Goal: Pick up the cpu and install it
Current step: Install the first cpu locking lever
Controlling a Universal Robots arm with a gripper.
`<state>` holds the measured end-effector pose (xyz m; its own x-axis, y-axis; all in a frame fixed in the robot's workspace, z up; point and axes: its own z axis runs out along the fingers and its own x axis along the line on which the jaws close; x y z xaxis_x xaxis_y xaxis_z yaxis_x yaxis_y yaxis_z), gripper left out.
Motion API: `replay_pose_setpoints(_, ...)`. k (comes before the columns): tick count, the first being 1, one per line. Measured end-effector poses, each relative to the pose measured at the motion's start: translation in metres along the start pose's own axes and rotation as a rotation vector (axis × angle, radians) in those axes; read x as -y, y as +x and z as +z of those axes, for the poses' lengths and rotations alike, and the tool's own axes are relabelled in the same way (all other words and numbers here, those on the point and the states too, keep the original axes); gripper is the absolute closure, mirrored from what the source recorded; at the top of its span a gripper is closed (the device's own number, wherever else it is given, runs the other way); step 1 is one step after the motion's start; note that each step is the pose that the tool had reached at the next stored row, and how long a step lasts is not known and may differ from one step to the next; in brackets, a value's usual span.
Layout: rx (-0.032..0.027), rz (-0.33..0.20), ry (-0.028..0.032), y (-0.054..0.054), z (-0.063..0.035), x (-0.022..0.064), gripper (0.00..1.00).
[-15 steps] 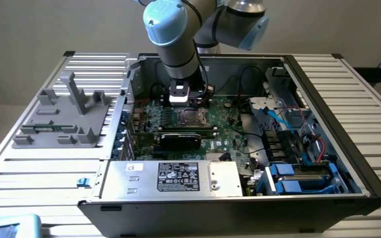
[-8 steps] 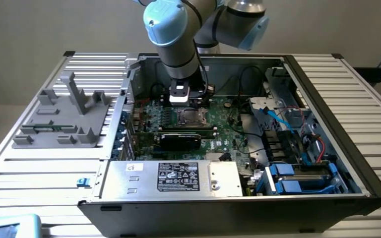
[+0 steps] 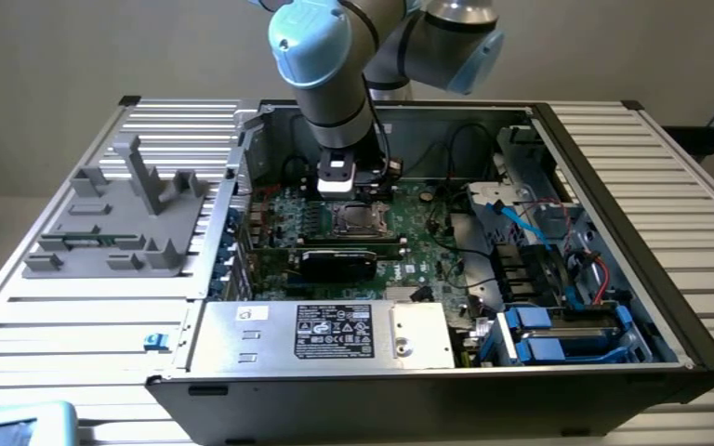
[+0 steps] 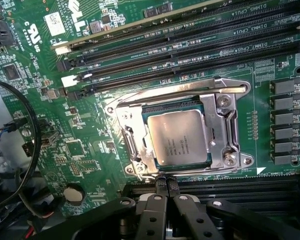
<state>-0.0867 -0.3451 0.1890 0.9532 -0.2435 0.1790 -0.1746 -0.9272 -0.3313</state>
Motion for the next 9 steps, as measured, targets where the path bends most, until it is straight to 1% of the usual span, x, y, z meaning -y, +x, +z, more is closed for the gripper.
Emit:
replay_pose_setpoints(6,-0.0004,0.0,0.0014,-0.0002,0.0008,-0.0004,0.89)
replay_pose_setpoints(9,-0.001,0.0,0.0039,-0.0002,0.0012,-0.0004,0.89)
